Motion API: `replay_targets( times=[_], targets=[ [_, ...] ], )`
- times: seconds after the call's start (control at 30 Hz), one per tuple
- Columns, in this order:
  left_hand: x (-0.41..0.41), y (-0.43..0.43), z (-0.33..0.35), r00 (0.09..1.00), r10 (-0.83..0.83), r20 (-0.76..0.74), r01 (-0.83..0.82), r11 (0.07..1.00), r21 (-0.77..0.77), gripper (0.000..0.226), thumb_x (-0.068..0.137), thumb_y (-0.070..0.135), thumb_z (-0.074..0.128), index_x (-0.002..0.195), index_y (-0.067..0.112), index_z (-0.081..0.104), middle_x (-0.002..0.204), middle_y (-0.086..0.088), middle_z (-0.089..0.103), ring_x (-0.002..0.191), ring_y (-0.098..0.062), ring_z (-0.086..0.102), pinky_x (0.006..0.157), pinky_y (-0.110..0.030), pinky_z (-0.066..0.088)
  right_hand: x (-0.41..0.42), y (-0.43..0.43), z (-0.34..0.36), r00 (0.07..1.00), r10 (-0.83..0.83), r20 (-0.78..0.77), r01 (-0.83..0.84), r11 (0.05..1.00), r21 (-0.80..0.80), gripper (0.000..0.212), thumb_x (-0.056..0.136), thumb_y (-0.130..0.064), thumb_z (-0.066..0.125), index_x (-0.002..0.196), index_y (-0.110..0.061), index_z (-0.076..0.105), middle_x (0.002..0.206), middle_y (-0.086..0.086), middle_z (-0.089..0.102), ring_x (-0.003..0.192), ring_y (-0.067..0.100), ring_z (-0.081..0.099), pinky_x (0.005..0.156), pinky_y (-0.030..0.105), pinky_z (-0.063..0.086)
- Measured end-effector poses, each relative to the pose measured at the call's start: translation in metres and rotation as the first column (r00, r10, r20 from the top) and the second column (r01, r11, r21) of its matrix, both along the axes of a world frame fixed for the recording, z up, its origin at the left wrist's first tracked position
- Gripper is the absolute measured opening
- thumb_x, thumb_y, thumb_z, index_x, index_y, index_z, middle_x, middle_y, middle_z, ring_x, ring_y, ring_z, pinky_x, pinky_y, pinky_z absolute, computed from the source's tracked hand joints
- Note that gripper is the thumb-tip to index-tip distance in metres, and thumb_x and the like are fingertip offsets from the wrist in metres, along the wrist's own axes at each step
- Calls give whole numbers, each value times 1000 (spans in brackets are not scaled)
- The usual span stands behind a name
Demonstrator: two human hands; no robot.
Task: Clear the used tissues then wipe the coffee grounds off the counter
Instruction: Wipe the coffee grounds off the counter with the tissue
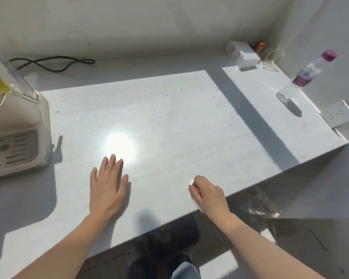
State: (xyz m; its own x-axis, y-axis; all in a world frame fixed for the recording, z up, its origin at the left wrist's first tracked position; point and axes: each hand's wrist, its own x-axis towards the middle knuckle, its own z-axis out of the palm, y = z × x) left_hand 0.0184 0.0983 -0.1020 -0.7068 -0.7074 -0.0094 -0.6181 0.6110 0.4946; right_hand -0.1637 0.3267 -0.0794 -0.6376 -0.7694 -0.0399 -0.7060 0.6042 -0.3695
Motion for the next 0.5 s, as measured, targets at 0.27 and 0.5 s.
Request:
replay_targets(
  times=[0.27, 0.5],
  targets=[
    [60, 33, 8, 996, 51, 74, -50, 999, -21, 56, 94, 39, 24, 146, 20, 33, 159, 1, 20, 148, -13, 8, 120, -43, 6, -103, 64, -2, 874, -478, -82, 476, 878, -41, 22, 91, -20, 51, 74, -13, 39, 59, 6, 50, 54, 33, 47, 50, 36, 36],
    [95, 33, 9, 940, 312, 136, -308, 950, -50, 49, 98, 30, 34, 144, 13, 36, 157, -7, 25, 147, -24, 18, 119, -49, 11, -31, -15, -6, 990, -143, -21, 143, 990, -4, 28, 89, -16, 52, 69, -17, 33, 55, 0, 39, 45, 20, 30, 43, 30, 23]
  ],
)
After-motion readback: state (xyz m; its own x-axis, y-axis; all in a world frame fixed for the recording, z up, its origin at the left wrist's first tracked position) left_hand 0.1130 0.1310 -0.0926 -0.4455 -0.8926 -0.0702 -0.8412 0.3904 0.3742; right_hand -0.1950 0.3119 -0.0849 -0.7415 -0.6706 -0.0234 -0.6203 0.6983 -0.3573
